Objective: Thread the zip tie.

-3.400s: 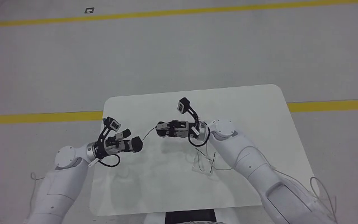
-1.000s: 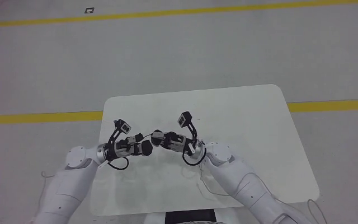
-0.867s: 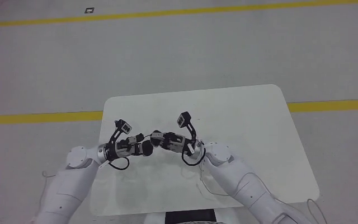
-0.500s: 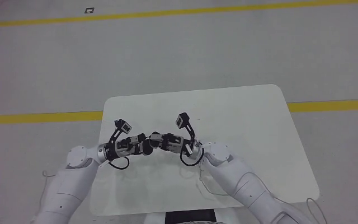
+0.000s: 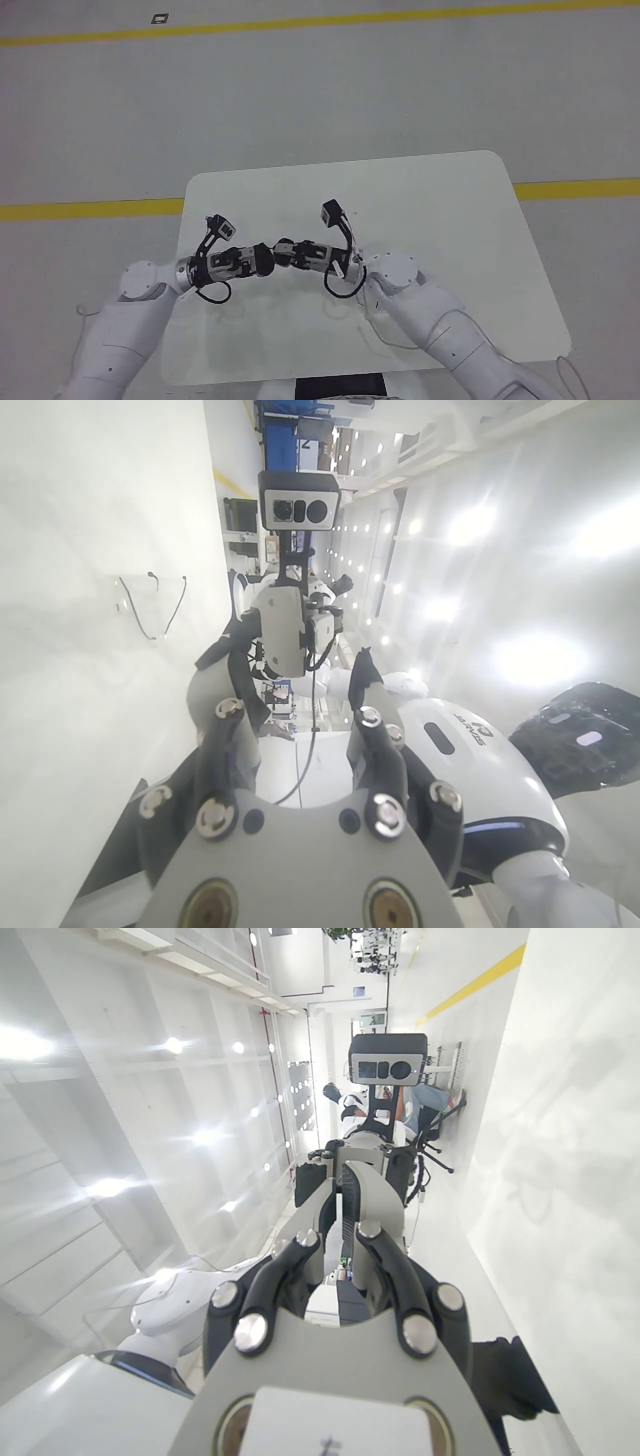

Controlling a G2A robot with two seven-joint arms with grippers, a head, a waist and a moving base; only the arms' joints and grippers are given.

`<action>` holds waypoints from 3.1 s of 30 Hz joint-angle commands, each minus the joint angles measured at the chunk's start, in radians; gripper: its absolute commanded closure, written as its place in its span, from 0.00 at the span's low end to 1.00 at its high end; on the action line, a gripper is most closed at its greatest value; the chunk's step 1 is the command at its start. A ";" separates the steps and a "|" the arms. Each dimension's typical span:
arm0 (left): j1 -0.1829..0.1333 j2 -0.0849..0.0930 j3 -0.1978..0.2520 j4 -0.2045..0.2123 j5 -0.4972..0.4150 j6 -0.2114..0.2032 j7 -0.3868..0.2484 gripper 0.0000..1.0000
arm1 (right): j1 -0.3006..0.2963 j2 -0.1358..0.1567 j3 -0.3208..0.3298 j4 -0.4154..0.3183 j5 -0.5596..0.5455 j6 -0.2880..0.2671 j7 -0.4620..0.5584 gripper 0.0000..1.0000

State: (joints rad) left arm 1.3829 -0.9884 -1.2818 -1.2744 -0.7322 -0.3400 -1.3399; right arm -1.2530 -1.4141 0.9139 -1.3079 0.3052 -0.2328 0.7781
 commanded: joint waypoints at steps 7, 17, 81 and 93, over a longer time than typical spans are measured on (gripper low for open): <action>-0.004 0.001 0.000 0.002 0.010 0.000 0.008 0.61 | -0.018 0.016 0.015 -0.040 -0.061 0.039 -0.002 1.00; 0.001 0.000 -0.009 -0.010 0.035 0.000 0.025 0.65 | -0.019 0.025 0.010 -0.046 -0.077 0.058 0.023 1.00; -0.013 0.005 0.016 0.024 0.071 0.000 -0.031 0.92 | 0.039 0.032 -0.061 0.020 -0.022 0.053 0.058 1.00; -0.017 0.008 0.023 0.029 0.067 0.000 -0.027 0.95 | 0.046 0.032 -0.074 0.028 -0.015 0.047 0.062 1.00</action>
State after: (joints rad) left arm 1.3658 -0.9809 -1.2593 -1.2455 -0.6655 -0.3400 -1.3670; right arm -1.2075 -1.3823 0.8407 -1.2800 0.2896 -0.1851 0.8400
